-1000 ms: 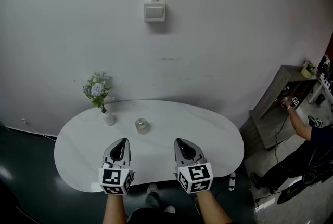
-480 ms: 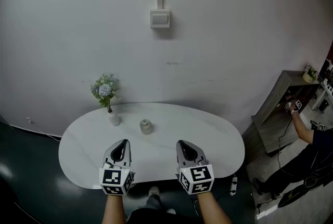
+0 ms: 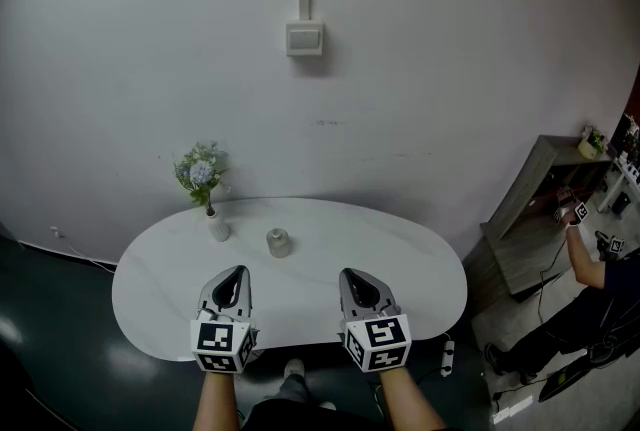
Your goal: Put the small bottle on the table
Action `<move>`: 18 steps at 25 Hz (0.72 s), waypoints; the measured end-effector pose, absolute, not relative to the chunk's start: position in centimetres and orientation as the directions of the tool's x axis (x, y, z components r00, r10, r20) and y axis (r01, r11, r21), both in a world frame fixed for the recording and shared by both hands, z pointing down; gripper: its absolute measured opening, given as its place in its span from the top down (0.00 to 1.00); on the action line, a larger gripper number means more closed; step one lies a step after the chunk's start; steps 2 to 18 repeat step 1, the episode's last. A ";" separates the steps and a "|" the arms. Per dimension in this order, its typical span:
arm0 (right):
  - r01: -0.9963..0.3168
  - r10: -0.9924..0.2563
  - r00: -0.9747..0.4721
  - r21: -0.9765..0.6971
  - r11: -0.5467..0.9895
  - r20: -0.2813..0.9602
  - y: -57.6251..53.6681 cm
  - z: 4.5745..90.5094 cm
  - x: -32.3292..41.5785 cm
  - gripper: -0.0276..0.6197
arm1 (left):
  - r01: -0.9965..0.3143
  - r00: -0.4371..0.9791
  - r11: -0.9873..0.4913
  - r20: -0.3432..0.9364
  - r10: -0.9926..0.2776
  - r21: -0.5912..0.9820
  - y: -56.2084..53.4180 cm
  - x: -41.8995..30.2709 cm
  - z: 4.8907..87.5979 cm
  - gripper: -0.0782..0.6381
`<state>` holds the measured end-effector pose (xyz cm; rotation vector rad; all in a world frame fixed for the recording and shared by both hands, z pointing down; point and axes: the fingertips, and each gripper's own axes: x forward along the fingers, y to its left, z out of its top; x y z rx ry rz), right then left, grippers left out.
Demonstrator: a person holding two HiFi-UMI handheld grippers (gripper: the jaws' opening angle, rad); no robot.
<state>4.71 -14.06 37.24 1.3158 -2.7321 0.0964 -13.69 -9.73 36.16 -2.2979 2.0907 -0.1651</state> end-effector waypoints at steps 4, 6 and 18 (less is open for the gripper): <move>-0.783 -0.776 -0.618 -0.010 0.622 0.123 -14.1 37.2 4.8 0.85 | -0.991 0.090 -0.096 0.059 -0.994 -0.095 -9.7 -13.6 36.2 0.87; -0.783 -0.776 -0.618 -0.010 0.622 0.123 -14.1 37.2 4.8 0.85 | -0.991 0.090 -0.096 0.059 -0.994 -0.095 -9.7 -13.6 36.2 0.87; -0.783 -0.776 -0.618 -0.010 0.622 0.123 -14.1 37.2 4.8 0.85 | -0.991 0.090 -0.096 0.059 -0.994 -0.095 -9.7 -13.6 36.2 0.87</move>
